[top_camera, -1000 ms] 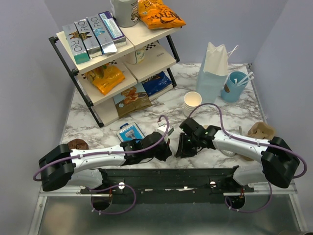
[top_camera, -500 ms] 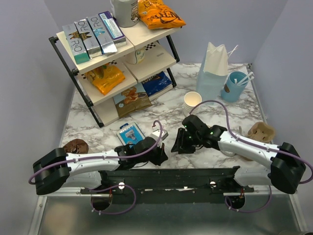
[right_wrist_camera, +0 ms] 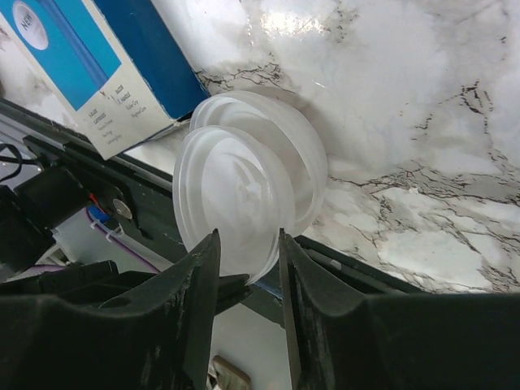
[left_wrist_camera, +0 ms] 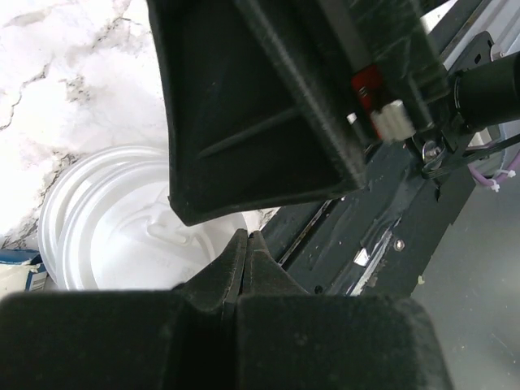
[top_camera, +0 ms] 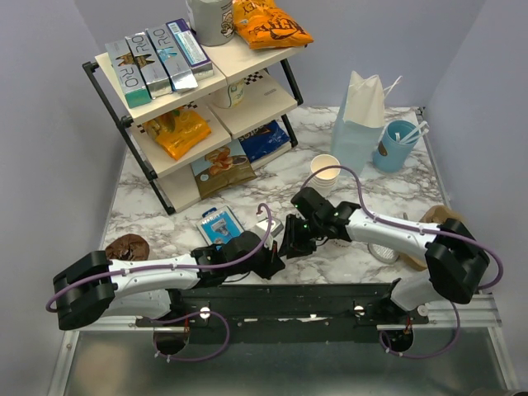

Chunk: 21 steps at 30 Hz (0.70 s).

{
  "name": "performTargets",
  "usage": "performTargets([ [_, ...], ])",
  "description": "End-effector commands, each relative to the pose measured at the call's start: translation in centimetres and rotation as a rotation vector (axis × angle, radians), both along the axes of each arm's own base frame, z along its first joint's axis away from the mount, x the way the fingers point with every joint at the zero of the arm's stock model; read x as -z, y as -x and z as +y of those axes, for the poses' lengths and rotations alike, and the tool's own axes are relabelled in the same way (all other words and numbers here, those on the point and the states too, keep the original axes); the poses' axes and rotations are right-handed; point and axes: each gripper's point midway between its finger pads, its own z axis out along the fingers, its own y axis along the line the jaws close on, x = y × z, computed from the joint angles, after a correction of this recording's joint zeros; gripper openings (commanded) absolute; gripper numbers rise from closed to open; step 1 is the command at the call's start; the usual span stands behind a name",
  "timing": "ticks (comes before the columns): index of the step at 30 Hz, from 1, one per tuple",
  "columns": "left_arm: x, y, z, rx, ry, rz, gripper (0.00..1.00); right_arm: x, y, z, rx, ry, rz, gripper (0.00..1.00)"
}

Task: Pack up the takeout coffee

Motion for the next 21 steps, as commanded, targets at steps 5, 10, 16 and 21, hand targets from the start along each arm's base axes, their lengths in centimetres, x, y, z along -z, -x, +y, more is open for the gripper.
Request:
performTargets([
  [5,-0.8,0.0,-0.3,0.021,0.041,-0.028,0.0,0.1,0.9,0.7,-0.069,0.022,0.048,0.38],
  [10,-0.8,0.0,-0.3,0.022,0.046,-0.032,0.0,0.8,1.5,0.0,-0.08,0.086,0.073,0.3],
  [16,-0.6,0.0,-0.2,0.023,0.037,-0.034,0.0,1.4,1.7,-1.6,-0.082,0.189,0.081,0.31],
  [21,-0.9,0.2,-0.3,0.033,0.046,-0.038,0.0,1.1,1.6,-1.0,-0.081,0.157,0.075,0.25],
])
